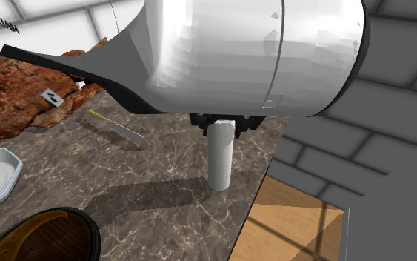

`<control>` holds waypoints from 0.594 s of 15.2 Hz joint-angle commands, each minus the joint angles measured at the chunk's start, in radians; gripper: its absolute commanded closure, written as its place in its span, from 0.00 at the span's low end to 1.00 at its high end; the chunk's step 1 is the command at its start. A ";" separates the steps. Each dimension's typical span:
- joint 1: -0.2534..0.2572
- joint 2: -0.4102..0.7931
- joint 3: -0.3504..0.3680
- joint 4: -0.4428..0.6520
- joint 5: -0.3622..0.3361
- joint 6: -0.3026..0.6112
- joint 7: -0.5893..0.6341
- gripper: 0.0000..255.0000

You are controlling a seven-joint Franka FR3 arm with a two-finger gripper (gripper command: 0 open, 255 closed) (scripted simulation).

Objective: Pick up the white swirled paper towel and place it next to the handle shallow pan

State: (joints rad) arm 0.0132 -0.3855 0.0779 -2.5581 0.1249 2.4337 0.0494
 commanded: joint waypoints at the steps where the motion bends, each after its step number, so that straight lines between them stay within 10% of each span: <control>1: -0.001 -0.017 0.000 0.014 -0.002 -0.032 0.003 1.00; 9: -0.005 -0.060 -0.003 0.090 -0.011 -0.150 0.012 1.00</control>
State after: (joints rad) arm 0.0086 -0.4410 0.0736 -2.4799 0.1153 2.2998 0.0580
